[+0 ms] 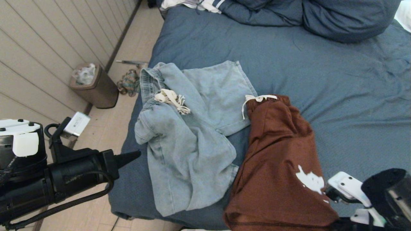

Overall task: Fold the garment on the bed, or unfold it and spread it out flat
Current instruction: Fold the brown shorts

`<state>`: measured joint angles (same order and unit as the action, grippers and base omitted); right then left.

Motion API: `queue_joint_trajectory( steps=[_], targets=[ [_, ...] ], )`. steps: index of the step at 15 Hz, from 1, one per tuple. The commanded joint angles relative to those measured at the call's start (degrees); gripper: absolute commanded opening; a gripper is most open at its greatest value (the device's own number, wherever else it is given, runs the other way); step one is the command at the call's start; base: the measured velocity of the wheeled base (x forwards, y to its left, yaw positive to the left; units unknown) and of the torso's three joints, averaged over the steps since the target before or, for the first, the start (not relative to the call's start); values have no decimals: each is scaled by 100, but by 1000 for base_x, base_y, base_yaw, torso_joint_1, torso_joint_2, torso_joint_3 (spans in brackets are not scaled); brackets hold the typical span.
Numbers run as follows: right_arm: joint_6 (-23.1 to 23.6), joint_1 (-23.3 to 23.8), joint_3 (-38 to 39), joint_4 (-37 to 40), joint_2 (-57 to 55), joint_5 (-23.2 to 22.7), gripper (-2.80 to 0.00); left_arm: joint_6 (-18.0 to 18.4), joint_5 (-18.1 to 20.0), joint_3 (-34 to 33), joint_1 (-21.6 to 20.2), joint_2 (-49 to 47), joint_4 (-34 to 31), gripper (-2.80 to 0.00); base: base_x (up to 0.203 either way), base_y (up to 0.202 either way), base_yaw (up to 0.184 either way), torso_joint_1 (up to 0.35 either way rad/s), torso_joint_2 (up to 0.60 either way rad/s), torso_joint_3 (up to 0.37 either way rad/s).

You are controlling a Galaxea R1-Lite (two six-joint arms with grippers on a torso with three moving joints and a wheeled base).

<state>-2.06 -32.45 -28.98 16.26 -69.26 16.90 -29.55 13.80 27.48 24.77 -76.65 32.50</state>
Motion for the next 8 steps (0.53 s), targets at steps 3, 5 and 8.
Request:
queue_joint_trajectory(
  steps=[3,5,8],
  targets=[
    [13,355,535,1227,1288,23,-280,-24,17,-6,1,19,11,-280,0,0,0,0,0,0],
    [21,563,603,1199,1254,25,-280,-41,17,-6,1,35,20,-280,0,0,0,0,0,0],
    [37,592,610,1175,1037,49,-278,-60,17,-6,1,56,20,-280,0,0,0,0,0,0]
  ],
)
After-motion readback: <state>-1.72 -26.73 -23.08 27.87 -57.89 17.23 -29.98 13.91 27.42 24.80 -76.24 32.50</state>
